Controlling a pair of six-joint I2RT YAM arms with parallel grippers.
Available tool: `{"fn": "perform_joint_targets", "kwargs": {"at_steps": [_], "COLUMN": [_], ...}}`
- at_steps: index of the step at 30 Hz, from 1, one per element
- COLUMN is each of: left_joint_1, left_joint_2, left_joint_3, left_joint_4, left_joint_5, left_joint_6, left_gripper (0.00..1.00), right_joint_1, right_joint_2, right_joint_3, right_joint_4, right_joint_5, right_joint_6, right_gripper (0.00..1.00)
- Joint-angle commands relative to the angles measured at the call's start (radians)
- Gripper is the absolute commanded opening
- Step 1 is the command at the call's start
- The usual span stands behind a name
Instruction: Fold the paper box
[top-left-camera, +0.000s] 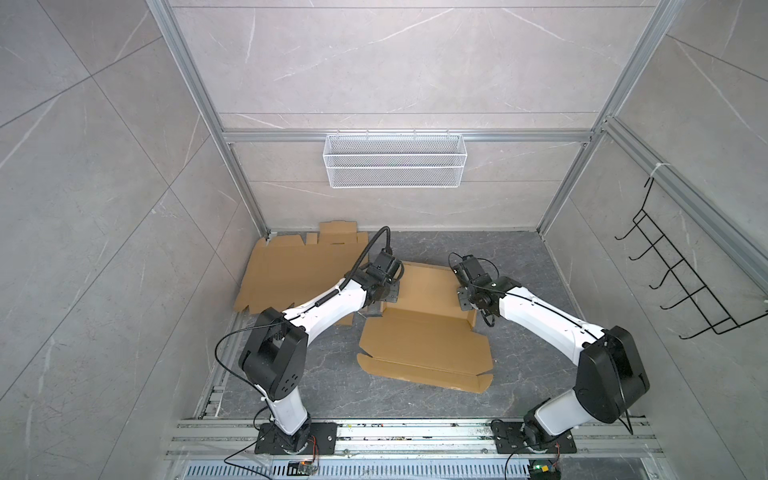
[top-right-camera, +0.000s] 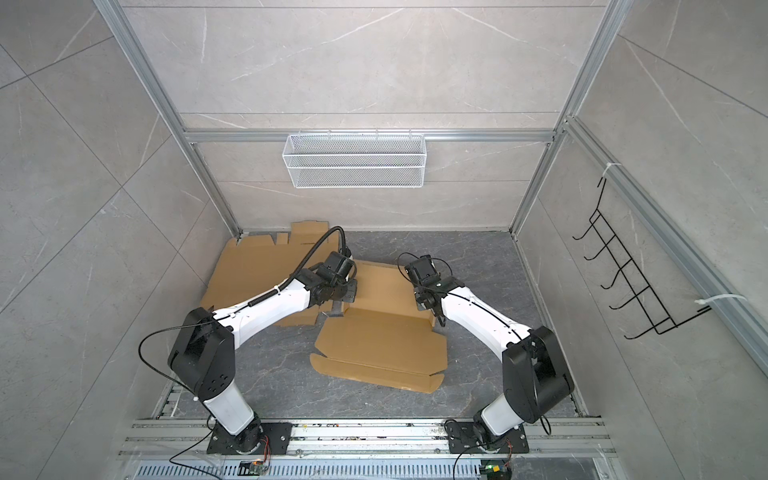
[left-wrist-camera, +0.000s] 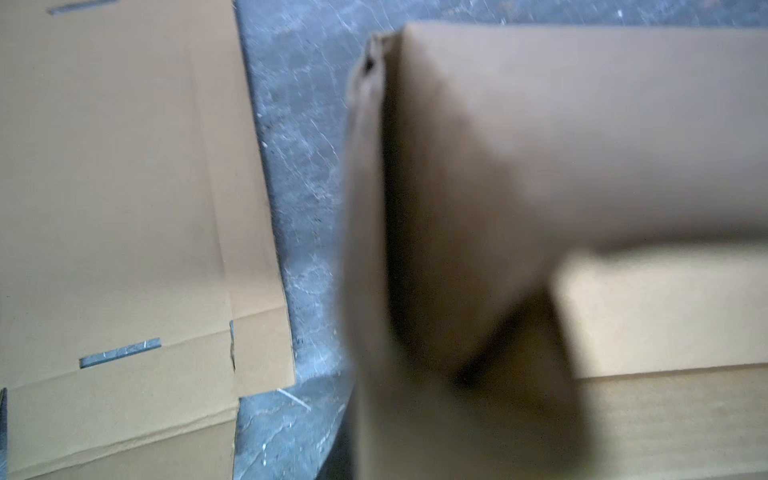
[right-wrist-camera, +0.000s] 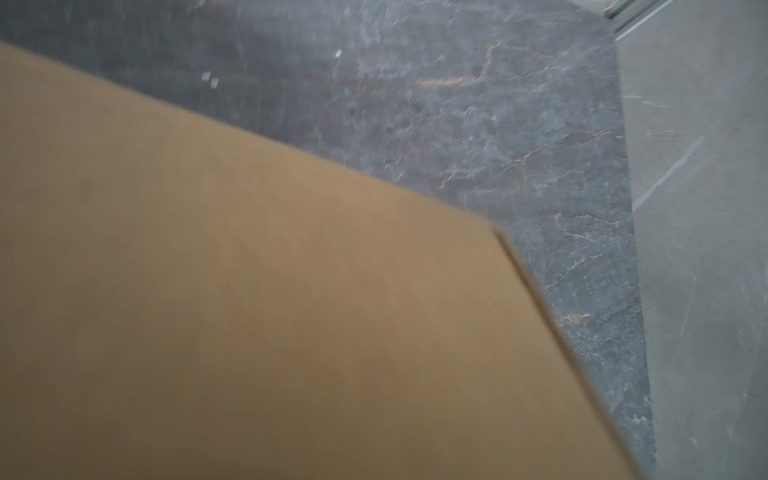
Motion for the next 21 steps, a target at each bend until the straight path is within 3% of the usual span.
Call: {"fn": "perform_joint_targets", "kwargs": {"at_steps": [1, 6, 9, 16, 21], "left_joint_1": [0.025, 0.037, 0.046, 0.049, 0.051], "left_joint_2": [0.043, 0.123, 0.156, 0.264, 0.409], "left_joint_3": [0.091, 0.196, 0.239, 0.392, 0.569], "left_joint_4": [-0.201, -0.376, -0.439, -0.575, -0.716], "left_joint_5": [0.127, 0.142, 0.136, 0.121, 0.133], "left_joint_6": [0.071, 0.153, 0.188, 0.299, 0.406], "left_gripper": [0.0, 0.0, 0.0, 0.0, 0.0], "right_joint_1": [0.002, 0.002, 0.002, 0.001, 0.001], "right_joint_2": [-0.056, -0.145, -0.189, -0.233, -0.065], "right_joint_3": [-0.017, -0.035, -0.033, 0.031, 0.147], "right_joint_4": [-0.107, -0.162, -0.197, -0.231, -0.233], "right_joint_5": [-0.096, -0.242, -0.308, -0.43, -0.504], "right_joint_6": [0.025, 0.01, 0.001, -0.067, -0.167], "right_gripper": [0.58, 0.83, 0.92, 0.92, 0.85]}}
